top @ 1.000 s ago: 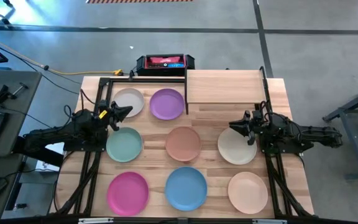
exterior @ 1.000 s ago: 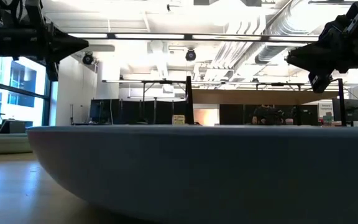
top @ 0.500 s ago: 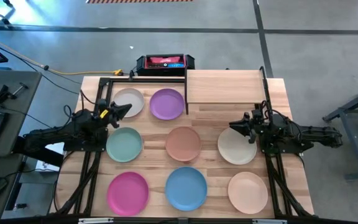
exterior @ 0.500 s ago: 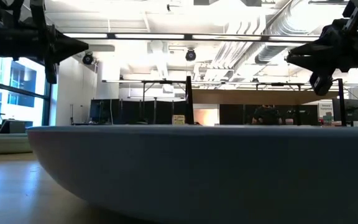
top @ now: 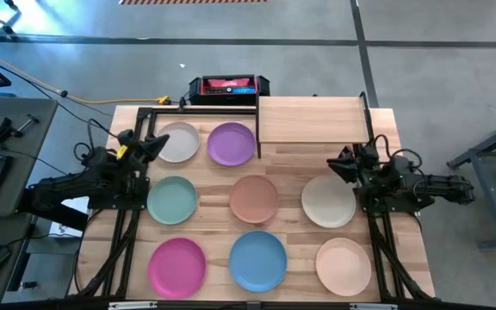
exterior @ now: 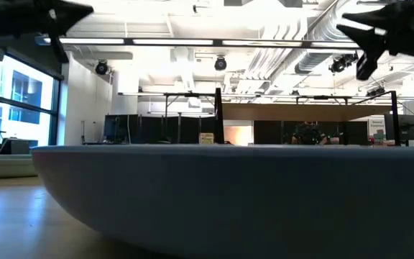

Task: Place and stack plates onto a shelf
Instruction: Put the bottom white plate on the shelf

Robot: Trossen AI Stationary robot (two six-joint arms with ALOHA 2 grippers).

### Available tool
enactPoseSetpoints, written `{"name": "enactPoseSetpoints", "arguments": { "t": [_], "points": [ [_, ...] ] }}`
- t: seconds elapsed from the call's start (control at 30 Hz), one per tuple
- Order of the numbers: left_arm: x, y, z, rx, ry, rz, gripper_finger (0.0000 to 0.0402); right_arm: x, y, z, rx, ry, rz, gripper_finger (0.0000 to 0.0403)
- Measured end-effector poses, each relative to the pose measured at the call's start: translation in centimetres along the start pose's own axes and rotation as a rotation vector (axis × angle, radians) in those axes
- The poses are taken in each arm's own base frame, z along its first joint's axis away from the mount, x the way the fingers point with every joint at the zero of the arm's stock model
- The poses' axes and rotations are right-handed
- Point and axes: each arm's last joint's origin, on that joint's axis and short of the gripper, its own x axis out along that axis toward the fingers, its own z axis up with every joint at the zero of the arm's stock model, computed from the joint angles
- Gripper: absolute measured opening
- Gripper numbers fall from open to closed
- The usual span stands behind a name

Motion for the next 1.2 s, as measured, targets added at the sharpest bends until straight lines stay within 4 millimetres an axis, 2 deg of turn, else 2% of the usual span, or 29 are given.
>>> {"name": "enactPoseSetpoints", "arguments": {
  "t": [0.23,0.47,0.63,0.73,0.97,1.2],
  "points": [
    [1.5,-2.1,2.1,0.059,-0.002,-0.022,0.0003,0.1,0.8,1.4,-0.005,-0.043,0.034,0.0082],
    [4.1,-4.1,3.5,0.115,0.049,-0.048,0.0003,0.1,2.8,4.9,-0.093,-0.098,0.061,0.0118],
    [6.2,-5.1,3.7,0.160,0.139,-0.052,0.0003,-0.3,4.4,7.6,-0.131,-0.080,0.061,0.0122],
    [7.3,-5.4,3.6,0.172,0.214,-0.016,0.0003,-0.5,5.3,9.1,-0.075,-0.044,0.069,0.0122],
    [9.0,-5.8,3.3,0.181,0.369,0.029,0.0003,1.2,6.8,11.3,-0.024,0.124,0.050,0.0122],
    [9.2,-5.7,3.0,0.188,0.437,0.064,0.0003,3.6,6.3,10.3,-0.008,0.575,-0.196,0.0122]
  ]
}}
